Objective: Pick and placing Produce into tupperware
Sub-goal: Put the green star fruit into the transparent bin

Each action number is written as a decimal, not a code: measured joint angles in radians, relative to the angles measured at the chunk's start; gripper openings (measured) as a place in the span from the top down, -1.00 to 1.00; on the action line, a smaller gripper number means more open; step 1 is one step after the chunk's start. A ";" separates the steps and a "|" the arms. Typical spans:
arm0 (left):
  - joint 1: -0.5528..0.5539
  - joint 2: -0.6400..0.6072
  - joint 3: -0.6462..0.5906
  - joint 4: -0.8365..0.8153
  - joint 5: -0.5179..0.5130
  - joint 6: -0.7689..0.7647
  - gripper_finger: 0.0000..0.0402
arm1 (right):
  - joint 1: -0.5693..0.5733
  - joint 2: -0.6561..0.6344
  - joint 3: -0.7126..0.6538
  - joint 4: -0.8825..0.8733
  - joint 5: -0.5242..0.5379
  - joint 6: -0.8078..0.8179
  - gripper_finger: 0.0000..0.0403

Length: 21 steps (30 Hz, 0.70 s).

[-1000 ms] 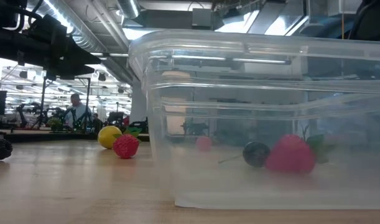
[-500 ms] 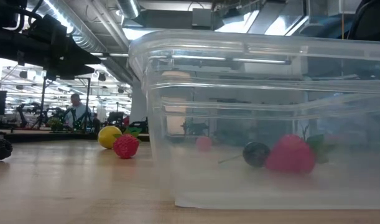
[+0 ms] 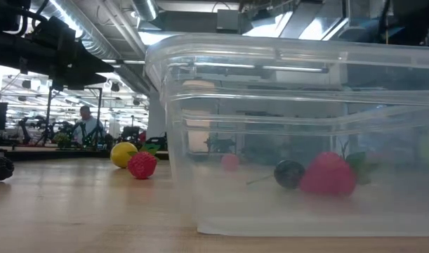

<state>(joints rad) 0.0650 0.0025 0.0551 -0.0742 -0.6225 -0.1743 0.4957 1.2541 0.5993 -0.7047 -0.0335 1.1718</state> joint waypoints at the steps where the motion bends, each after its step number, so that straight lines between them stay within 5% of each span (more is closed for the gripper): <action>1: 0.000 0.000 0.000 0.000 0.000 0.000 -0.40 | 0.000 0.000 0.020 0.001 0.008 -0.001 -0.08; 14: 0.000 0.000 0.000 0.000 0.000 0.000 -0.40 | -0.053 0.008 0.381 0.136 0.131 -0.176 -0.06; 21: 0.000 0.000 0.000 0.000 0.000 0.000 -0.40 | -0.092 0.167 0.536 0.217 0.116 -0.353 -0.18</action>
<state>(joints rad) 0.0650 0.0025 0.0551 -0.0742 -0.6224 -0.1741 0.4033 1.4211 1.1356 -0.4872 0.0823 0.8185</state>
